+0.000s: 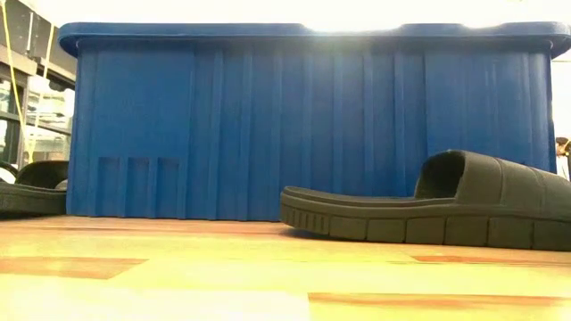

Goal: Pick and place slides into bin
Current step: Put the black slide into the blue bin

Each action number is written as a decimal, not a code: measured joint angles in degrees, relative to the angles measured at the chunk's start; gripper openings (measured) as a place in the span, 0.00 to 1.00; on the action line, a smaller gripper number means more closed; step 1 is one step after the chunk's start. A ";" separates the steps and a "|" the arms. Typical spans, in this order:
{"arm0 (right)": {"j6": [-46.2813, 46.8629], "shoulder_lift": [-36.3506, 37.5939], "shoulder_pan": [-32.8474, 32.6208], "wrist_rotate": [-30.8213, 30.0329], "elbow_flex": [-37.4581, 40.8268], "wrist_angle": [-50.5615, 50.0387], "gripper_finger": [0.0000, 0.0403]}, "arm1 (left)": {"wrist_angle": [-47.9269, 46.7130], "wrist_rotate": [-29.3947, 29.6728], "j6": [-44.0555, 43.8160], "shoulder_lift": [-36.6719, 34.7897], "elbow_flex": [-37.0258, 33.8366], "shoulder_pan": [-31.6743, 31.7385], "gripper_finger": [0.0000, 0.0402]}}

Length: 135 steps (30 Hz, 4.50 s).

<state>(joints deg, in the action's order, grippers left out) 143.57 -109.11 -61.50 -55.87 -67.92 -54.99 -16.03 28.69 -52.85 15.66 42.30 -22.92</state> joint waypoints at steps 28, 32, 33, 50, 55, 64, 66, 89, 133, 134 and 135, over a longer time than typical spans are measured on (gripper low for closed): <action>-1.46 6.27 3.39 -3.47 14.51 19.99 0.35 | -0.44 3.48 -2.52 0.00 0.00 0.00 0.22; -0.84 6.29 2.87 0.69 14.51 19.78 0.35 | -0.45 2.71 -2.04 0.02 0.00 0.00 0.22; -0.83 6.29 2.87 1.66 14.51 19.85 0.35 | -0.46 2.62 -1.57 0.02 0.00 0.00 0.22; -1.34 6.40 6.50 0.46 19.66 27.36 0.40 | -0.48 2.87 -1.60 0.35 0.00 0.01 0.22; -5.17 6.79 7.38 -3.66 26.93 45.43 0.42 | -0.46 2.46 -1.62 0.35 0.00 0.00 0.22; -9.70 6.46 7.82 -7.16 27.15 49.83 0.40 | -0.47 0.94 -1.59 0.35 0.00 0.01 0.22; -11.03 6.52 8.17 -4.88 27.04 50.18 0.39 | -0.48 0.93 -1.50 0.35 0.00 0.02 0.22; -29.45 6.44 14.65 4.31 27.13 68.84 0.00 | -2.21 0.91 -1.25 0.35 0.00 0.02 0.22; -103.49 11.36 25.60 -19.68 -17.52 77.01 0.00 | -1.14 5.05 9.47 0.64 0.03 0.00 0.22; -104.75 11.36 26.58 -18.88 -18.41 76.85 0.00 | -1.14 5.38 10.07 0.79 0.04 0.02 0.22; -105.73 11.34 27.53 -18.88 -19.32 76.71 0.00 | -1.19 5.44 10.12 0.81 0.02 0.02 0.22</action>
<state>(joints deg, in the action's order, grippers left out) 37.83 -97.78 -33.97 -74.74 -87.24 21.72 -17.22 34.13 -42.73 16.47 42.33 -22.90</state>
